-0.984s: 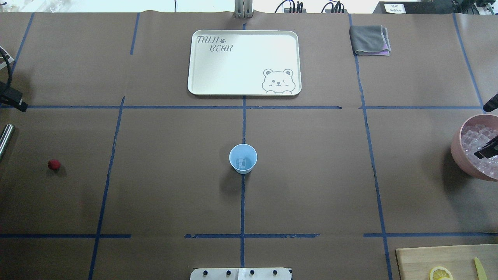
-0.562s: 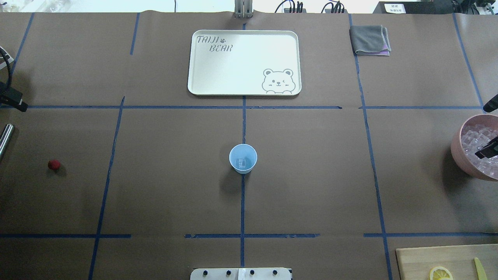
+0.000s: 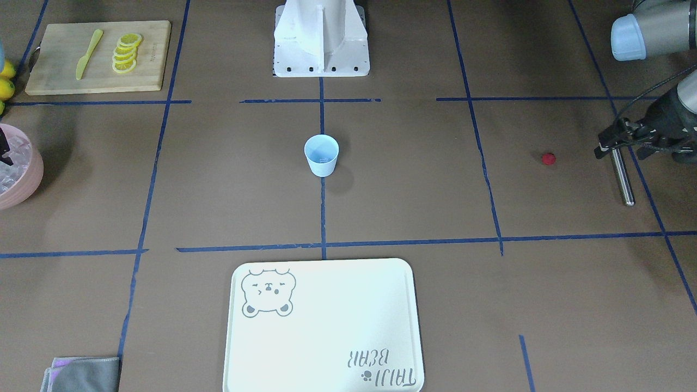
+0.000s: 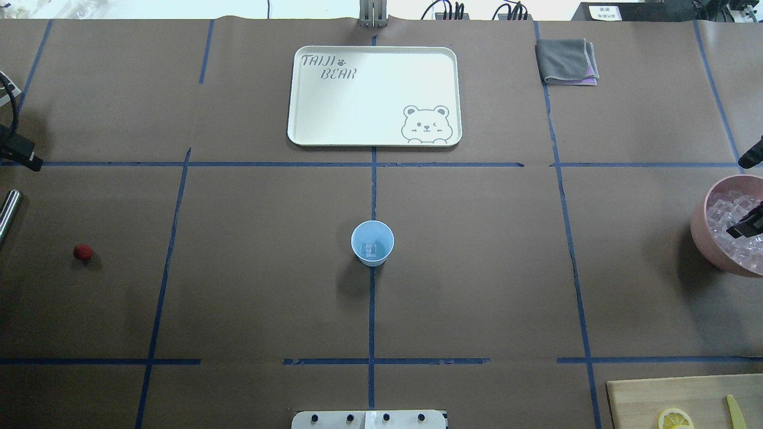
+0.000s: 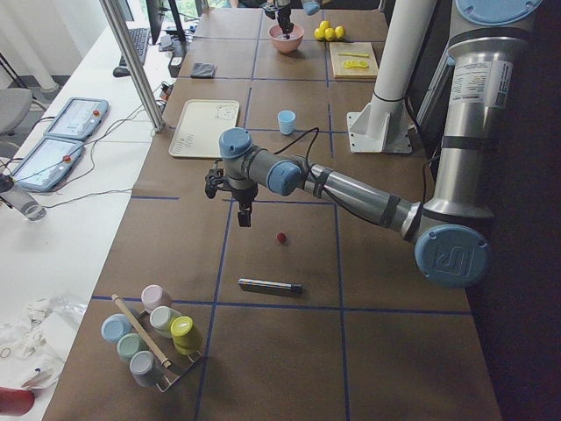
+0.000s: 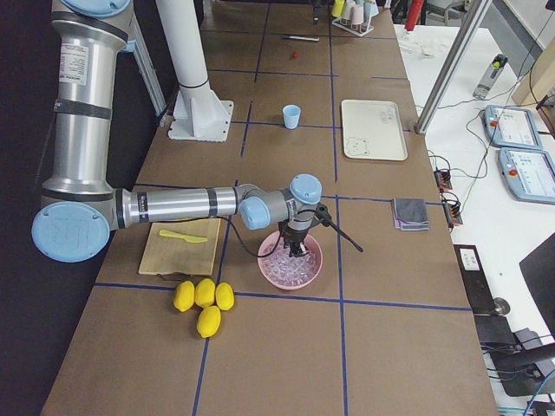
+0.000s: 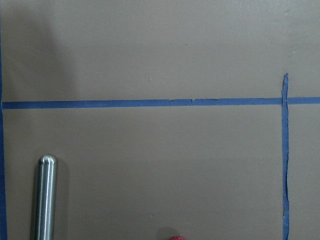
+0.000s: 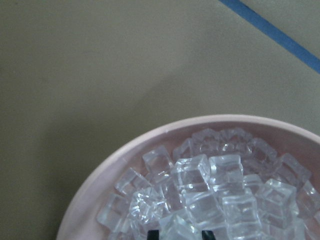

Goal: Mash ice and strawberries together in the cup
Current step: 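Scoop more ice cubes from the pink bowl with the right gripper, then carry the ice with the right gripper over the light-blue cup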

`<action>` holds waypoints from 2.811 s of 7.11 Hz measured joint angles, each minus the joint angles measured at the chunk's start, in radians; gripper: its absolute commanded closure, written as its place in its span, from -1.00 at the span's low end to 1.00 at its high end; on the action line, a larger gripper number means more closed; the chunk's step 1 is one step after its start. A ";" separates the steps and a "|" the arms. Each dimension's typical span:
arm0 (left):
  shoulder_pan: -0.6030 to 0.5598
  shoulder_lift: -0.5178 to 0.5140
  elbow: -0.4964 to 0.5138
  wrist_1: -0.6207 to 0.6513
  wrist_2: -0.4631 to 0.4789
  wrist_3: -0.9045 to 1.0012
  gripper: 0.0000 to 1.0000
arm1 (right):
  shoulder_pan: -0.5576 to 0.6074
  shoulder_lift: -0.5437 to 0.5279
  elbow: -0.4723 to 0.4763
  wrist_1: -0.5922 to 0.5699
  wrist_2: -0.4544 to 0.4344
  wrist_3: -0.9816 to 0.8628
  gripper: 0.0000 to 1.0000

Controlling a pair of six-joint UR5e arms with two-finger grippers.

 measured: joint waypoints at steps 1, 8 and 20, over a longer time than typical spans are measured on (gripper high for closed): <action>0.000 0.000 0.001 0.000 -0.001 0.001 -1.00 | 0.006 -0.003 0.029 -0.001 0.001 0.001 0.97; 0.000 0.000 0.007 0.000 -0.004 0.002 -1.00 | -0.096 0.230 0.216 -0.072 0.031 0.497 1.00; 0.000 -0.005 0.097 -0.077 -0.006 0.008 -1.00 | -0.718 0.895 0.010 -0.330 -0.530 1.386 0.95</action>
